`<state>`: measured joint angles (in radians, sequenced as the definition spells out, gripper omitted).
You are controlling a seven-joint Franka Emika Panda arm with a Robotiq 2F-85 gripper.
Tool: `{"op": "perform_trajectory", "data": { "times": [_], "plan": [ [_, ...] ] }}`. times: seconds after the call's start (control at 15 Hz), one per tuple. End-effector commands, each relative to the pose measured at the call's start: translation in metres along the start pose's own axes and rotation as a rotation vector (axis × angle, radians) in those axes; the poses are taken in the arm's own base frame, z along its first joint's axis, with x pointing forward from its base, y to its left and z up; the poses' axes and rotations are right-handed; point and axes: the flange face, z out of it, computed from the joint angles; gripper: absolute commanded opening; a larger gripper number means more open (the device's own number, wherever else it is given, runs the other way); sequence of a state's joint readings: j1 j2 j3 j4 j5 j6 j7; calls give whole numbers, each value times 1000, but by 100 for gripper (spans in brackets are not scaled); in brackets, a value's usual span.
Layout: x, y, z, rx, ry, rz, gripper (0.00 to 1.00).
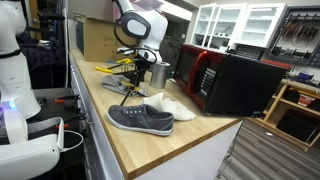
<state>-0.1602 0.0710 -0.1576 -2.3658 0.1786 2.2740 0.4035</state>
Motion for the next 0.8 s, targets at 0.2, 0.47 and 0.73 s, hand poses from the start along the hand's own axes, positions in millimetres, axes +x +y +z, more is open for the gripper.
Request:
{"op": "perform_trajectory", "data": {
  "times": [0.2,0.47,0.73],
  "plan": [
    [-11,25,-18,34,-28,-21,72],
    [-12,19,-12,26,-32,-41,71],
    [-13,5,-5,15,-33,-64,62]
  ]
}}
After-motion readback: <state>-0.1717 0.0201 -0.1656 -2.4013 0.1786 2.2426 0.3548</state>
